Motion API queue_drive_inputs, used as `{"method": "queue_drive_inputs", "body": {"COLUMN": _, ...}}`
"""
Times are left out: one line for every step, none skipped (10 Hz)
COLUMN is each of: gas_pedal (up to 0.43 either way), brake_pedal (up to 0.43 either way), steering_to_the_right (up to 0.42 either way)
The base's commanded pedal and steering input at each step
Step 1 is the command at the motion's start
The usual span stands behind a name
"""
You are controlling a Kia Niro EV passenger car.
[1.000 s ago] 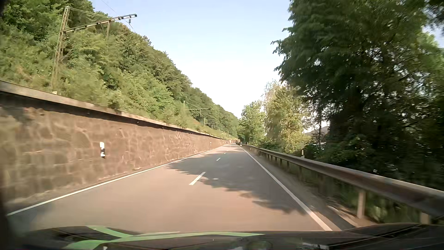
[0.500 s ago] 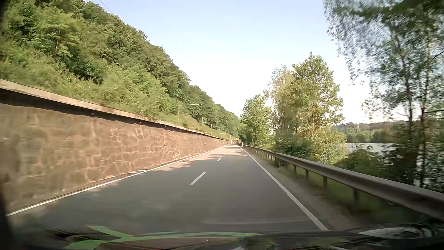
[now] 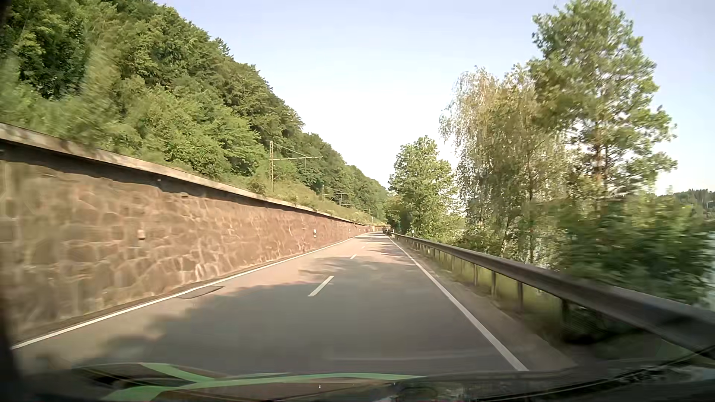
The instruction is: Follow the waypoints while adhering to traffic rules and regulations
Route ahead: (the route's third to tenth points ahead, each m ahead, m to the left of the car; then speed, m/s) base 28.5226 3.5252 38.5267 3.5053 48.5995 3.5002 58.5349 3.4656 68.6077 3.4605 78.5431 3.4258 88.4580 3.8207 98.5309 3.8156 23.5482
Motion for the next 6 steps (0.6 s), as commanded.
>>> {"method": "queue_drive_inputs", "body": {"gas_pedal": 0.098, "brake_pedal": 0.000, "steering_to_the_right": -0.004}}
{"method": "queue_drive_inputs", "body": {"gas_pedal": 0.079, "brake_pedal": 0.000, "steering_to_the_right": -0.004}}
{"method": "queue_drive_inputs", "body": {"gas_pedal": 0.079, "brake_pedal": 0.000, "steering_to_the_right": -0.004}}
{"method": "queue_drive_inputs", "body": {"gas_pedal": 0.079, "brake_pedal": 0.000, "steering_to_the_right": -0.004}}
{"method": "queue_drive_inputs", "body": {"gas_pedal": 0.087, "brake_pedal": 0.000, "steering_to_the_right": -0.004}}
{"method": "queue_drive_inputs", "body": {"gas_pedal": 0.087, "brake_pedal": 0.000, "steering_to_the_right": -0.004}}
